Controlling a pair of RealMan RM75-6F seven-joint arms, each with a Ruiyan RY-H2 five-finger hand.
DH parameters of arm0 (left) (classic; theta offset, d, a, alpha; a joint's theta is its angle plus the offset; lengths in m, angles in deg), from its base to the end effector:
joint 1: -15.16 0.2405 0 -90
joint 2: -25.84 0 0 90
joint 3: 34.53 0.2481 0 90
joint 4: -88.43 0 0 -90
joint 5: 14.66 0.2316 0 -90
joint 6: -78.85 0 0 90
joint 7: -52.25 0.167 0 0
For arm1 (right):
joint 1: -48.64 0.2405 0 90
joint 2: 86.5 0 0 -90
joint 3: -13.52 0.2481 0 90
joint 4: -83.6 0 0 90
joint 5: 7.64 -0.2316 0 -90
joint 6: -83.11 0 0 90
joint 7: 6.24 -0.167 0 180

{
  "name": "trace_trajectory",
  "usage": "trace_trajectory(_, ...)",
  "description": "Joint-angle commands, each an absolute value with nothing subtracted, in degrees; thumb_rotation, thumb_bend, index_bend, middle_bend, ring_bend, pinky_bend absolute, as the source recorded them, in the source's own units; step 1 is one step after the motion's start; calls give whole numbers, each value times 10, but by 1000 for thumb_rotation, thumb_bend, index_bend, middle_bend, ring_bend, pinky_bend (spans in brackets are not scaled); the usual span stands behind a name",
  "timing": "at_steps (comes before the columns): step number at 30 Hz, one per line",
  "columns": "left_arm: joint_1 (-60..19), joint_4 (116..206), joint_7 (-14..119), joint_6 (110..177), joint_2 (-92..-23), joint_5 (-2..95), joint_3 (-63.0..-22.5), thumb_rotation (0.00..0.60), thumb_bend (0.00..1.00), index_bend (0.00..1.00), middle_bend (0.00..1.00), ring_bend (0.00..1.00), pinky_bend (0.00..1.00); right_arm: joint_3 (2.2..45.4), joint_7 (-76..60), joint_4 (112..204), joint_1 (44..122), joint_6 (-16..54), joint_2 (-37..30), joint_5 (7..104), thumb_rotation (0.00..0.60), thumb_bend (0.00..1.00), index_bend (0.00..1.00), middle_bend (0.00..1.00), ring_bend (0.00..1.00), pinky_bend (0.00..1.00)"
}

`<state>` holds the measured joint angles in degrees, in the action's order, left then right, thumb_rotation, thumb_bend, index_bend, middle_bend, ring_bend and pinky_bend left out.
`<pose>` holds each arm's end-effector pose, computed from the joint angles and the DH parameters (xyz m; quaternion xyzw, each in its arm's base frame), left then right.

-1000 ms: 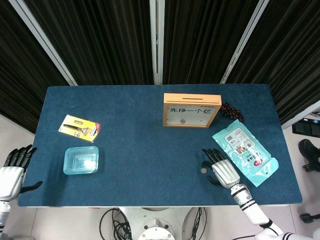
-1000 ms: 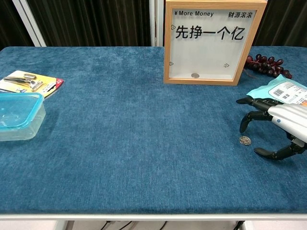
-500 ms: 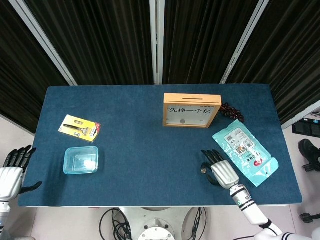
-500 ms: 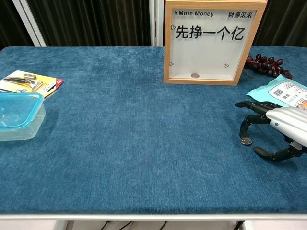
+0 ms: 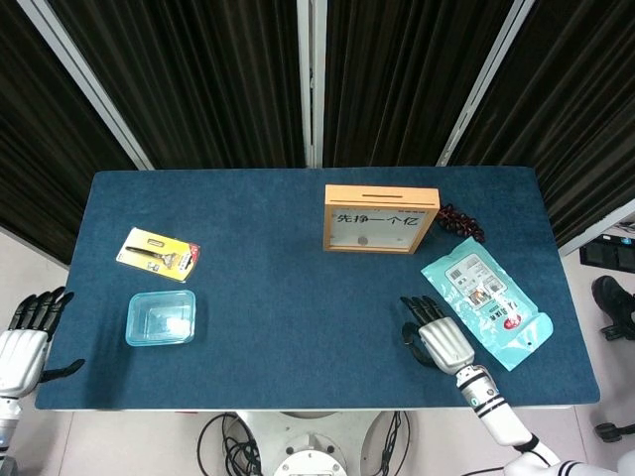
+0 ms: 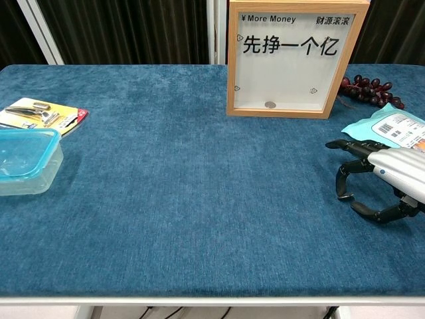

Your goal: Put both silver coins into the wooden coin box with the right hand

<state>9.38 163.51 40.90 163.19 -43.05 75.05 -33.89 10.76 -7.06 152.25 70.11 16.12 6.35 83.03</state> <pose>-0.3603 0.2008 0.1280 -0.6280 -0.3862 -0.3735 0.5629 -0.2650 -0.2549 -0.0610 0.7433 -0.3955 0.3640 0.3982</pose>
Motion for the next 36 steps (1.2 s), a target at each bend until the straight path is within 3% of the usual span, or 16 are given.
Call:
trace_trajectory(1,93,1633,407,1631,-431,751,-339,600,46,0,0,0,0,109,-70,1522,701,160,63,830,600,237,482,42,0,0)
trace_trajectory(11,92,1624,396,1630,-433,751,-339,600,46,0,0,0,0,110,-63,1517,703,161,65,829,600,240,487,41,0,0)
trace_trajectory(18,92,1616,390,1631,-436,751,-338,600,46,0,0,0,0,109,-70,1511,704,153,69,838,600,240,338,40,0,0)
trace_trajectory(24,93,1615,388,1634,-437,753,-338,600,46,0,0,0,0,106,-80,1509,705,147,68,845,600,240,308,41,0,0)
trace_trajectory(32,94,1617,389,1635,-436,753,-337,600,46,0,0,0,0,104,-89,1501,705,140,71,851,600,294,472,55,0,0)
trace_trajectory(36,95,1618,392,1635,-436,752,-336,600,46,0,0,0,0,104,-88,1498,706,144,73,850,600,308,501,56,0,0)
